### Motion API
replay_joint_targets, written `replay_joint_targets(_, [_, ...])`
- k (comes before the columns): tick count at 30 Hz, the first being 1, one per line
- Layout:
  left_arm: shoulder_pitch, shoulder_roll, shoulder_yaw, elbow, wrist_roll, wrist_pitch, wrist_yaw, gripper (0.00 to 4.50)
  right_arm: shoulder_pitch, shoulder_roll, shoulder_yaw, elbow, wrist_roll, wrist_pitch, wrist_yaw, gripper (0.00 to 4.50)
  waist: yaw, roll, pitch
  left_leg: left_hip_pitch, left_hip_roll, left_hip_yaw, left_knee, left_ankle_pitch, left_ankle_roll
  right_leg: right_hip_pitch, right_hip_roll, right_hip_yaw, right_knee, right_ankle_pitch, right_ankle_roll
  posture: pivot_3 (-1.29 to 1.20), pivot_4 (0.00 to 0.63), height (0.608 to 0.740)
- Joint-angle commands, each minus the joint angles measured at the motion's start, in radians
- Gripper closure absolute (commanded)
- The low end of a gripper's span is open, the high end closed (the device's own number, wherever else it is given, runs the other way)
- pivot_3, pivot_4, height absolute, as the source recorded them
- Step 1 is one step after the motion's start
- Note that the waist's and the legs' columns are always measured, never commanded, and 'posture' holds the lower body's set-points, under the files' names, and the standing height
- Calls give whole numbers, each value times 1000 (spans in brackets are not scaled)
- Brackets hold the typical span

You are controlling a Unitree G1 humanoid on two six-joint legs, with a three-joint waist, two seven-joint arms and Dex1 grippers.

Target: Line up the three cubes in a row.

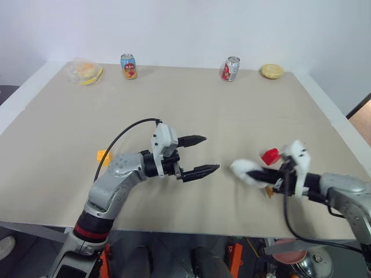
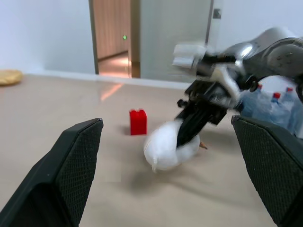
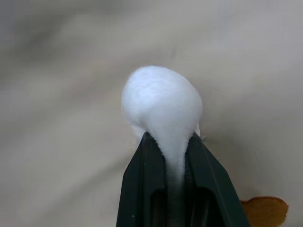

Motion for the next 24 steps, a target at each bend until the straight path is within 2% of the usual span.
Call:
replay_joint_targets(1, [-55,-42,-3,38,27,-49,21,0,-77,28,-200,9,53,-18,-120,4468,0,0,0,0,0,0,0,0,0,0,0,0,0,0,0,0,150,736])
replay_joint_targets(5, [-125,-122,-28,135,67,-98,35,0,-186,64,-256,175,-116,-40,-419,4468,0,0,0,0,-1,0,0,0,0,0,0,1,0,0,0,0,150,736])
replay_joint_targets(8, [-172,-186,-54,221,109,-148,43,0,-233,70,-271,321,-217,-23,-589,4468,1,0,0,0,-2,0,0,1,1,0,0,2,0,0,0,0,150,736])
replay_joint_targets(14, [-236,-284,-61,338,138,-217,39,0,-315,99,-262,575,-320,-63,-759,4468,-4,5,0,-1,-3,2,-4,0,2,-2,0,6,-1,-1,2,0,150,736])
replay_joint_targets(16, [-236,-297,-74,346,148,-228,29,0,-331,91,-225,662,-372,-137,-762,3664,-5,8,-1,1,-3,3,-7,0,2,-2,0,7,-1,-1,2,0,150,736])
replay_joint_targets(19, [-225,-301,-86,339,156,-234,19,0,-336,76,-218,726,-398,-207,-741,2744,-4,11,-1,2,-3,3,-9,1,3,-2,0,7,-1,-1,3,0,150,736])
replay_joint_targets(20, [-220,-299,-86,335,156,-233,19,0,-336,75,-230,739,-390,-221,-728,2305,-4,12,-2,2,-3,3,-10,1,3,-2,0,7,-1,-1,3,0,150,736])
replay_joint_targets(24, [-196,-288,-83,319,161,-233,18,0,-307,79,-240,699,-375,-289,-665,937,-4,13,-2,2,-3,3,-9,1,3,-2,0,7,-1,0,4,0,150,736])
